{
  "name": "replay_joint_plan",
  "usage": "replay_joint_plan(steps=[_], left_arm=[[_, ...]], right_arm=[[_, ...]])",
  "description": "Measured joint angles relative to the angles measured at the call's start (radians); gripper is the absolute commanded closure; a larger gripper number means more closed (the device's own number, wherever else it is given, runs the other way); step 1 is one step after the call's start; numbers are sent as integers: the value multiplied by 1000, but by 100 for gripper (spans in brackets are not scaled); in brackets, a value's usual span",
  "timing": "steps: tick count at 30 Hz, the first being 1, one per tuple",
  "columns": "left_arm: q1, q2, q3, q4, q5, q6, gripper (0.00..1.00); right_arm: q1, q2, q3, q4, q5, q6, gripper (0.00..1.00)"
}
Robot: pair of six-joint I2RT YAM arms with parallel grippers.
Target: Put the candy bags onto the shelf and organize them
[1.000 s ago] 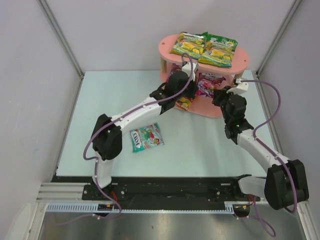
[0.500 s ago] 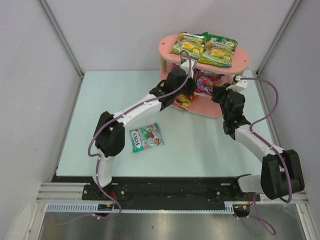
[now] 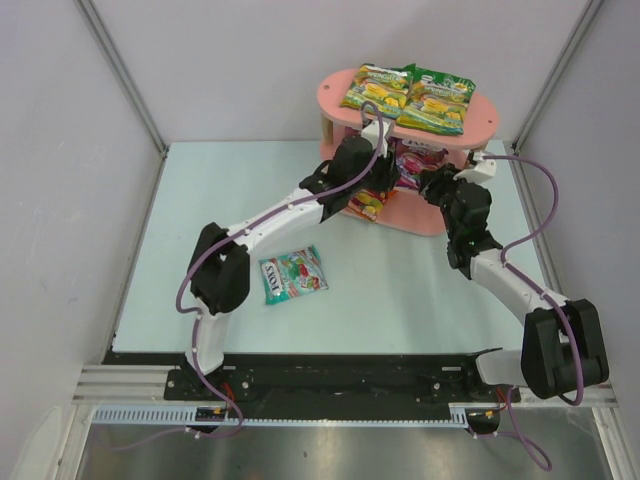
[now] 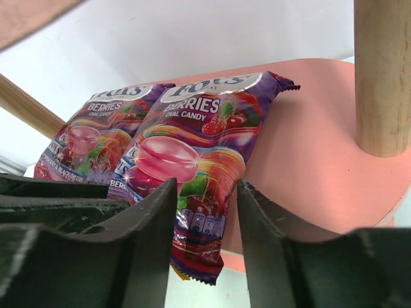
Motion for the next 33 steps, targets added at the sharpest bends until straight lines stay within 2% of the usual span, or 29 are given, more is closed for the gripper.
replay_joint_plan(steps=[8,17,21,23,26,28,31,33], left_arm=[[0,-45,-65,6,-1,-4,47],[-6,-216,-248,54,47,-17,47],[-36,-362,-407,112,47,-32,44],[-56,-473,-541,151,44,-57,45],[-76,-650,-752,185,31,-112,43],[-74,-743,-874,212,-11,-153,42],[-61,-857,-1042,205,-92,-221,41],[-51,-909,-1129,180,-146,-279,42]], right_arm=[[-2,-44,0,-34,2,5,45],[-7,-170,0,-122,9,9,43],[-4,-286,-32,-173,-1,27,43],[14,-348,-66,-192,1,37,44],[122,-433,-138,-230,12,51,43],[254,-455,-185,-254,37,59,43],[436,-425,-237,-261,62,76,43],[537,-351,-255,-253,60,82,43]])
